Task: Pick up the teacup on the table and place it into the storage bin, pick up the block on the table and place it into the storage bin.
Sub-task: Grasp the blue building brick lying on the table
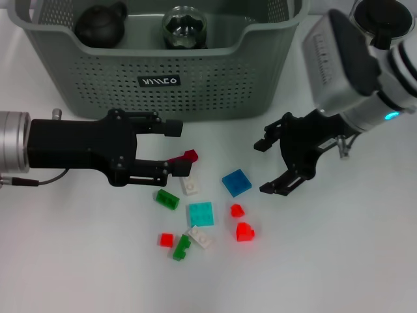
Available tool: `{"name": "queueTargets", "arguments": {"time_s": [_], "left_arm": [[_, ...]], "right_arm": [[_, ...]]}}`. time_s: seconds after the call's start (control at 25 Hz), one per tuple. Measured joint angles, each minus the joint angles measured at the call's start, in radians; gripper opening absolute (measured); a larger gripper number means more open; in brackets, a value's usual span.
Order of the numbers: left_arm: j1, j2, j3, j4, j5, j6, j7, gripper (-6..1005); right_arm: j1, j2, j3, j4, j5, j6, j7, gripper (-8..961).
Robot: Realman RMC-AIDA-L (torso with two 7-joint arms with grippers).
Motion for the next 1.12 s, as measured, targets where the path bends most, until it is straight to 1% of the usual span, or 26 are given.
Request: {"name": "queueTargets", "arguments": {"time_s": [0.24,0.36,0.4,0.44,0.52,0.56,0.6,0.8,1.12], "left_arm": [[-0.002,-0.001,-0.006,-0.005,-0.010,-0.003,-0.004,755],[-0.004,-0.001,-0.034,-0.009,-0.013,-0.005,-0.010,757],[-0.005,-0.002,-0.056,-0.010,-0.013,-0.006,-0.011,758],[-0.005,-0.002,-0.056,-0.010,-0.013,-0.006,-0.011,759],[-0.005,-0.002,-0.068,-0.010,-0.013,-0.009,-0.011,760],[-0.005,-0.002,-0.069,-0.010,-0.013,-0.011,-0.011,761],[-0.005,-0.003,-0.072,-0.011,-0.014,-0.016,-0.011,762],[-0.006,-0.007,-0.073,-0.012,-0.011,-0.038,-0.011,879],[-0.011,-0.009,-0.076,-0.013,-0.014,-0.036,-0.011,876]], "right_arm": [[0.029,0.009,-0.101,0.005,0.006,0.069,0.003,868],[0.036,0.012,-0.165,0.008,0.022,0.091,0.007,868],[0.040,0.012,-0.217,0.013,0.047,0.106,0.012,868],[0.040,0.012,-0.217,0.013,0.047,0.106,0.012,868],[0.042,0.012,-0.256,0.017,0.066,0.119,0.014,868],[0.045,0.013,-0.293,0.018,0.078,0.135,0.015,868],[0.045,0.013,-0.293,0.018,0.078,0.135,0.015,869],[0.056,0.014,-0.370,0.018,0.100,0.163,0.029,869],[0.070,0.017,-0.477,0.022,0.146,0.225,0.032,865]]}}
